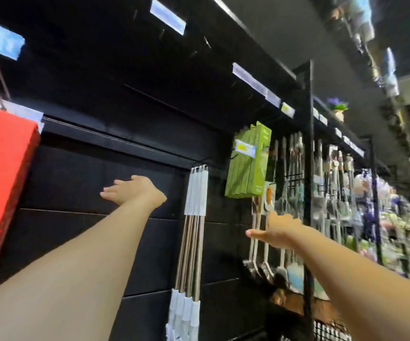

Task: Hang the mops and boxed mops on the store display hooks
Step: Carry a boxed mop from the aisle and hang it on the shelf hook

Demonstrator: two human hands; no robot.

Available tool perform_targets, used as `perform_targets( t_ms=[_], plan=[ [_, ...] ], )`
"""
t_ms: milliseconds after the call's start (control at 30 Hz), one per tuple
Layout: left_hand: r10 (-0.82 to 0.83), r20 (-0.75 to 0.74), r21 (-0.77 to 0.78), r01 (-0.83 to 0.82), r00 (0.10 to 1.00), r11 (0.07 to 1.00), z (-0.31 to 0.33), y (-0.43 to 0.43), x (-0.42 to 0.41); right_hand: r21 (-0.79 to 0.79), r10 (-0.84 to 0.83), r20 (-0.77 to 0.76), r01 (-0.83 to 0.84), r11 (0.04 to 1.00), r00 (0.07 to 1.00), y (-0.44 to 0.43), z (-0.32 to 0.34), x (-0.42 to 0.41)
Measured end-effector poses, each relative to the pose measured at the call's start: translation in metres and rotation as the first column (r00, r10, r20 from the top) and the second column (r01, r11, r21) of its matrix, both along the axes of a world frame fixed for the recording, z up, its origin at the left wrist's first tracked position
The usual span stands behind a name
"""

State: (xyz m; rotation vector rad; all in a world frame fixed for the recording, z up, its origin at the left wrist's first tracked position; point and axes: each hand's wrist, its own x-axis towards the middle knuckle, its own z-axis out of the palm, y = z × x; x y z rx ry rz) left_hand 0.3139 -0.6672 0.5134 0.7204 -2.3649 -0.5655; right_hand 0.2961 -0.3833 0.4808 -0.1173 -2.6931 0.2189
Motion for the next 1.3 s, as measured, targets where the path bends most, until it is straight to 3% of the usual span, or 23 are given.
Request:
perform_targets(
  t_ms=[233, 433, 633, 867, 967, 1033, 1167, 1300],
  plan=[
    [-0.241, 0.126, -0.081, 0.252, 0.962, 0.964, -0.025, 0.164, 0.006, -0.01, -0.149, 0.048, 0.15, 0.989, 0.988, 0.185, -0.027, 0.051],
    [-0.438, 0.283, -0.169, 0.494, 0.853, 0.853, -0.058, 0.296, 0.011, 0.012, -0.336, 0.122, 0.337, 0.942, 0.934, 0.319, -0.059, 0.123],
    [-0.676, 0.393, -0.152, 0.769, 0.623, 0.62, -0.083, 0.42, 0.003, 0.002, -0.576, 0.156, 0.583, 0.813, 0.803, 0.419, -0.084, 0.203],
    [-0.83, 0.421, -0.164, 0.931, 0.366, 0.328, -0.119, 0.568, 0.0, 0.0, -0.752, 0.216, 0.77, 0.638, 0.623, 0.511, -0.111, 0.289],
    [-0.874, 0.414, -0.158, 0.966, 0.253, 0.204, -0.143, 0.629, -0.003, -0.026, -0.79, 0.229, 0.815, 0.58, 0.569, 0.534, -0.121, 0.317],
    [-0.916, 0.347, -0.169, 0.974, 0.2, 0.149, -0.163, 0.661, 0.006, -0.057, -0.795, 0.172, 0.812, 0.581, 0.582, 0.549, -0.133, 0.331],
    [-0.954, 0.282, -0.353, 0.935, 0.104, -0.003, -0.219, 0.718, 0.01, -0.201, -0.805, 0.09, 0.802, 0.562, 0.586, 0.57, -0.178, 0.35],
    [-0.946, 0.324, -0.346, 0.928, -0.024, -0.142, -0.298, 0.764, 0.008, -0.33, -0.846, 0.178, 0.841, 0.429, 0.502, 0.579, -0.255, 0.357]
  ],
)
